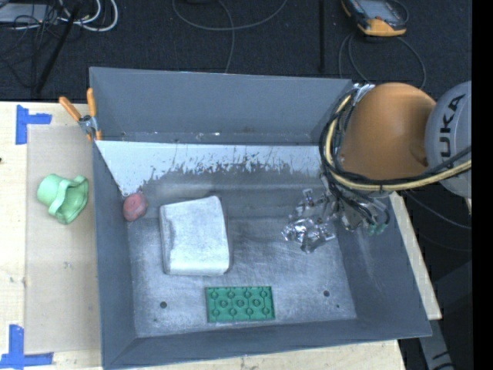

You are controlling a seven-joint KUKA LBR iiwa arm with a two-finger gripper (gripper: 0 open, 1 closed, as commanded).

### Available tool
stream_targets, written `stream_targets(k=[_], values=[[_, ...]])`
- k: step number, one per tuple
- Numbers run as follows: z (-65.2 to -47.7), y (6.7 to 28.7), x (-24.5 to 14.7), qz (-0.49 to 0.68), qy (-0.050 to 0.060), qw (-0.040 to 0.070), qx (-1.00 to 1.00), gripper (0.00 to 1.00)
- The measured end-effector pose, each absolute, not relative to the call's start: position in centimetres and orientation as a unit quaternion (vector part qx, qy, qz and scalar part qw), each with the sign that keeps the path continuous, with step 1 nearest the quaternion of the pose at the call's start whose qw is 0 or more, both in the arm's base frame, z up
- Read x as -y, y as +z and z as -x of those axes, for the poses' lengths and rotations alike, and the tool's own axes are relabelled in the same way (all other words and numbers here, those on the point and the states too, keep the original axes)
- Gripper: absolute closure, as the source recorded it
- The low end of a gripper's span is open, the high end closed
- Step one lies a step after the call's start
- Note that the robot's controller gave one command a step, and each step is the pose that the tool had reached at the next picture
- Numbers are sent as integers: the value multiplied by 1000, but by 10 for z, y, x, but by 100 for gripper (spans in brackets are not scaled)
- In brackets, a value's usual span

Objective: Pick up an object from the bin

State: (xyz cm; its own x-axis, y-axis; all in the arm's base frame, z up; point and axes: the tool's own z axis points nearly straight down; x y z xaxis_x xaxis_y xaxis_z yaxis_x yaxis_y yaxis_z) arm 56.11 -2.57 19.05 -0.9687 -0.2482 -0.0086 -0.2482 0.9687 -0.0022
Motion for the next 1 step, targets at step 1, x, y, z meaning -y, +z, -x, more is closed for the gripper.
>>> stream_targets(k=[1], values=[[-559,339,39,124,-1,5,-992,100]])
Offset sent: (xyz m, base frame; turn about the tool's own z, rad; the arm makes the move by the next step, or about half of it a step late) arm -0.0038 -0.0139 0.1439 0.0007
